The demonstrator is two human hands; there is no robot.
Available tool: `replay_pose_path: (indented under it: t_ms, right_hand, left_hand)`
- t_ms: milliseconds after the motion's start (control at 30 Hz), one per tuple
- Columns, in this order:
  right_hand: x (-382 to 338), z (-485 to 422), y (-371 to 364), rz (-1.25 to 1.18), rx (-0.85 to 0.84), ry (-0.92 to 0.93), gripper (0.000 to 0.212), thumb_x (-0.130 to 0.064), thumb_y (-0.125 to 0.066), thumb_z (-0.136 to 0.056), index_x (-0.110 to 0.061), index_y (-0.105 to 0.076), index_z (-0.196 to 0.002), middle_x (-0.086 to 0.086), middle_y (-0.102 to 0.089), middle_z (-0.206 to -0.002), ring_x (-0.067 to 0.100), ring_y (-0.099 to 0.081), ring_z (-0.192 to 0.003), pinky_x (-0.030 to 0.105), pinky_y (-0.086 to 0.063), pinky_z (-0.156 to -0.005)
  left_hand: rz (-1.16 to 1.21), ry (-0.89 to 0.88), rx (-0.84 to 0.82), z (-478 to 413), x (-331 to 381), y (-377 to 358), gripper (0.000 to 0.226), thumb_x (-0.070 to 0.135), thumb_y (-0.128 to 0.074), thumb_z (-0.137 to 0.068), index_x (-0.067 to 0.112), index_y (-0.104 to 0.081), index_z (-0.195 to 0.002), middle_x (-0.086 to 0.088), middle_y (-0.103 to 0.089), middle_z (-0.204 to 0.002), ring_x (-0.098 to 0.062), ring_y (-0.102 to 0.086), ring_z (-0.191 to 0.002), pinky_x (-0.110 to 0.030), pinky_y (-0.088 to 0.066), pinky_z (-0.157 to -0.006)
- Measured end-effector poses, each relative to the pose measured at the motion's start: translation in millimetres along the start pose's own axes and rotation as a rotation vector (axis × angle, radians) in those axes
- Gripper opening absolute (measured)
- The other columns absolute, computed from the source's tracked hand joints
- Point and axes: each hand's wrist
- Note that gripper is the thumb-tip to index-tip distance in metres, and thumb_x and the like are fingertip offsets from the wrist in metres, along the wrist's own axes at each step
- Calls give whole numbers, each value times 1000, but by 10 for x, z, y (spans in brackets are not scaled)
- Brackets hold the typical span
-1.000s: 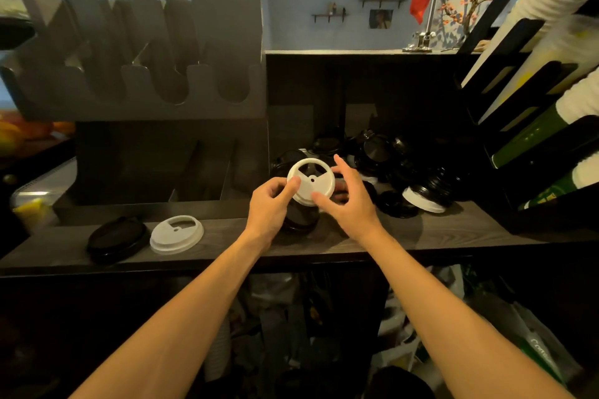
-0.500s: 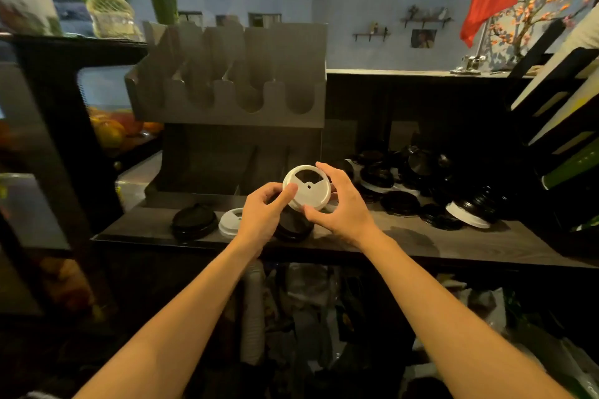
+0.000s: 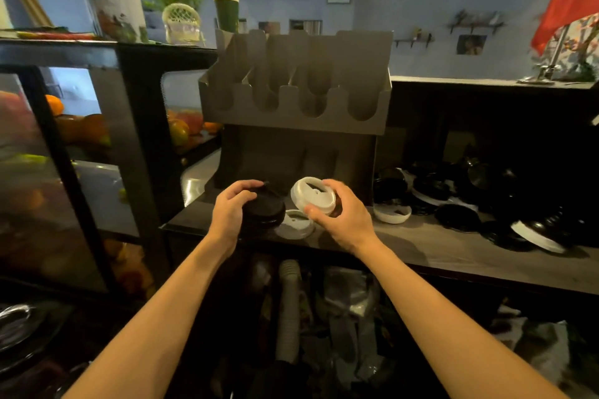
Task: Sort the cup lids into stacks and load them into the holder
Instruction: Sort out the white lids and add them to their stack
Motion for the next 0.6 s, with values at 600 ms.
replay_pose_path:
  t_ms: [600]
  right_hand:
    - [53,-75,-436,349,-158,-39,82,-73,-65,-79,-27,-45,-144,-5,-58,-131,17,-57,-120,34,-48,-92]
  left_hand:
    - [-116,3,76,-441,-336,431,22,16,-67,-96,29,-76,-111,10,-75,-111,-9,-66,-113,-40,-52,-105]
Point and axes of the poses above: each hand's wrist, its own z-axis away from the middle knuckle, its own y-axis out of the back of the hand, x = y × z
